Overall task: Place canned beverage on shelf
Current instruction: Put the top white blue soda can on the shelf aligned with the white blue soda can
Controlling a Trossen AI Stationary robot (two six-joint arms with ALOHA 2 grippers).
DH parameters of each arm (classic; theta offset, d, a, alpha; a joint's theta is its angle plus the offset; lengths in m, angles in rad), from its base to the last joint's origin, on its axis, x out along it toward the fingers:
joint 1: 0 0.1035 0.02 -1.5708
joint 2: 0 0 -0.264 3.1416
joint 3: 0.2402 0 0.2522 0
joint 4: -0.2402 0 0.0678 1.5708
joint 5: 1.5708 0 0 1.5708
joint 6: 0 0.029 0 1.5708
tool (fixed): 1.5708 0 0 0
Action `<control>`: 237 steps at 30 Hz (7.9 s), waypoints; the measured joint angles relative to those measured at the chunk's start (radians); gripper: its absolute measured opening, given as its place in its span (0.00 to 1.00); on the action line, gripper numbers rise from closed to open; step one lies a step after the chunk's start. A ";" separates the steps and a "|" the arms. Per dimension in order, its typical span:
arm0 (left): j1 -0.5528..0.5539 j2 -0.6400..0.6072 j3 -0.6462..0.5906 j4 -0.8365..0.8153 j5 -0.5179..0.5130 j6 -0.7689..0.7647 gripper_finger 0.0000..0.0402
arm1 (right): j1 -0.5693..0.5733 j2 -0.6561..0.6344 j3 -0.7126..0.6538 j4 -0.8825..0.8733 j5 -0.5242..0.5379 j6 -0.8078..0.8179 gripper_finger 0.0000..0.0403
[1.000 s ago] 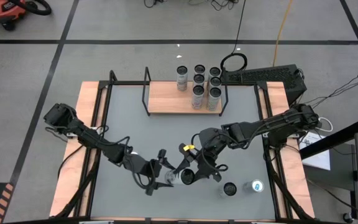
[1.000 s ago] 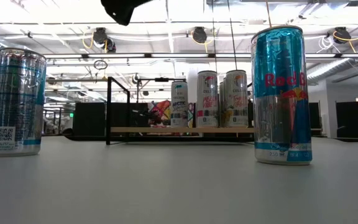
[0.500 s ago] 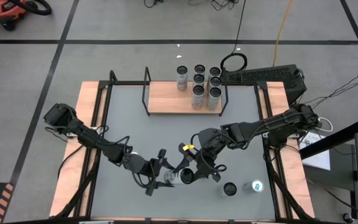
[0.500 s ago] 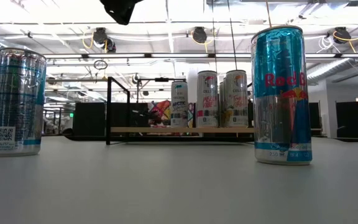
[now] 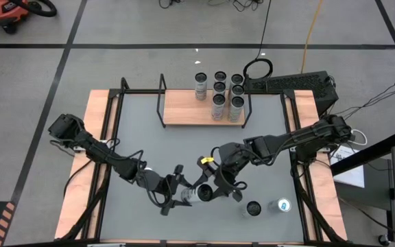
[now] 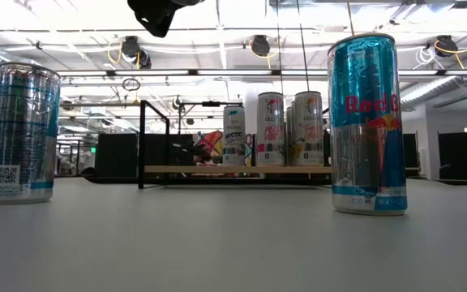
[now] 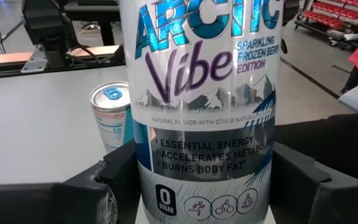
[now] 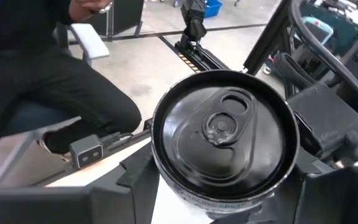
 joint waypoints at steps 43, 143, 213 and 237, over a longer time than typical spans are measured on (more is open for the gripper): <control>-0.032 -0.089 0.000 -0.049 -0.314 0.036 0.64 | 0.124 -0.104 -0.242 -0.091 0.634 0.563 0.67; 0.005 -0.088 0.026 0.068 -0.949 0.271 0.64 | -0.015 0.182 -0.367 1.248 0.849 0.394 0.68; -0.227 -0.089 0.027 0.009 -1.063 0.165 0.93 | -0.049 -0.142 -0.369 0.568 0.589 0.319 0.52; -0.032 -0.448 0.026 -0.232 -0.459 0.193 0.93 | -0.141 -0.106 -0.528 0.870 0.126 0.348 0.52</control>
